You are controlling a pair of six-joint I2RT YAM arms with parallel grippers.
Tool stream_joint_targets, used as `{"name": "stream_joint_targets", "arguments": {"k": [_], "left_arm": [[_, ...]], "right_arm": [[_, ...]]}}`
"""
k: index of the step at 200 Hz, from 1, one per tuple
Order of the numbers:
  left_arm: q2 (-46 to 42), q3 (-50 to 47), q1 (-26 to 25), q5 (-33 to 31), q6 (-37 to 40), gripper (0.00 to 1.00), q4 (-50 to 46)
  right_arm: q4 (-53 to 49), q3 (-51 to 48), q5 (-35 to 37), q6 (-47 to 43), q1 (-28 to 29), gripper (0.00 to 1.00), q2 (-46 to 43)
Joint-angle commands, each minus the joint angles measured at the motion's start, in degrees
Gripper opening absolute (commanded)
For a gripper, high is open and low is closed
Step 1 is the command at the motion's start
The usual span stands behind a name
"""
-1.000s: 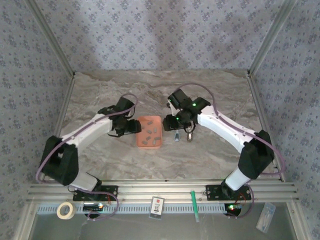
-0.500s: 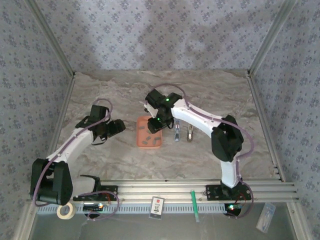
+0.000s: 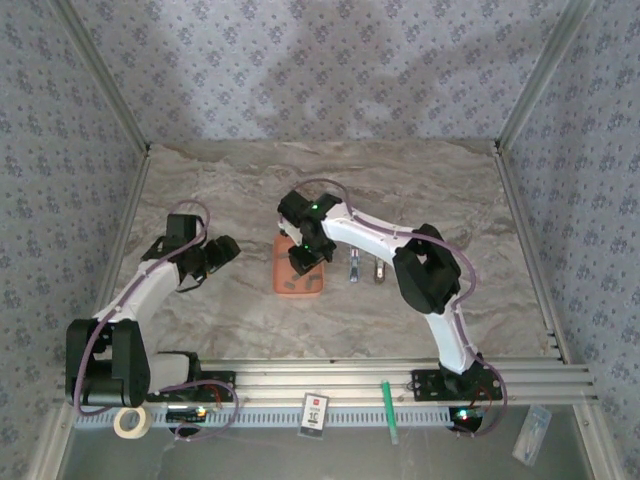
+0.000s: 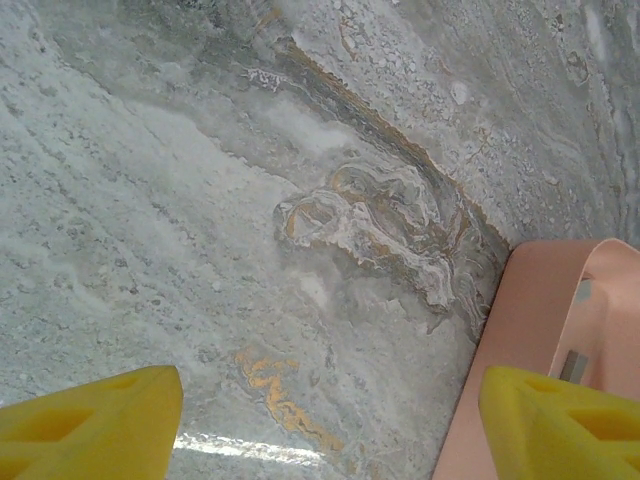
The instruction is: Load the staples into the stapler
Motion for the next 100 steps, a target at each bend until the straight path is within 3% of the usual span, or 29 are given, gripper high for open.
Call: {"name": "stream_joint_targets", "arguments": {"k": [1,100], "left_arm": [[-1.1,-0.7,0.5,0.9,-1.0,0.78,1.0],[-1.4,-1.0,0.4,1.2,-1.4,0.78,1.1]], "right_arm": [[1.1,1.7,1.1,-0.7,0.9,0.42,1.8],[7.2,2.5,3.2,0.9,1.3,0.43,4.9]]}}
